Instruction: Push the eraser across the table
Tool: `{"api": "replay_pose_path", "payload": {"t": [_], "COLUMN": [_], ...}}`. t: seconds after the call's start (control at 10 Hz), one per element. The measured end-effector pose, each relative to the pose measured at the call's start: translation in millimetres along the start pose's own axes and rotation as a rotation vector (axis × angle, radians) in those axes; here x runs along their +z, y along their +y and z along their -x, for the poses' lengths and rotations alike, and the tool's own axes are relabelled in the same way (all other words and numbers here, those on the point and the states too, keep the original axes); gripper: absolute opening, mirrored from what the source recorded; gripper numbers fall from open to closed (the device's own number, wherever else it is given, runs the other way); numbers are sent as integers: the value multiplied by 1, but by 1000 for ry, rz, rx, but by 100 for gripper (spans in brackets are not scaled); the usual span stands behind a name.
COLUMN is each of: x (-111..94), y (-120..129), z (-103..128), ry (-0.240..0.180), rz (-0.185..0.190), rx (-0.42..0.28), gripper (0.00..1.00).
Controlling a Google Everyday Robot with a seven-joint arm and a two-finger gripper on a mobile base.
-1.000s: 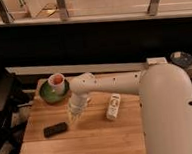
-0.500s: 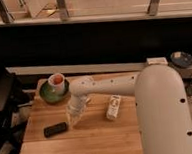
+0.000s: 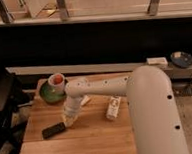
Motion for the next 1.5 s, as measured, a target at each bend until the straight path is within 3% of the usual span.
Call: {"api": "replay_pose_path", "payload": {"t": [0.5,1.1,1.3,1.5], "x": [20,44,39,31], "y": [56,103,119,131], "z": [17,5,3,3], "ry": [18,94,81,57], "rz": [67,121,152,147], "rx": [-132,-241,-268,-304], "gripper": [0,0,0,0]}}
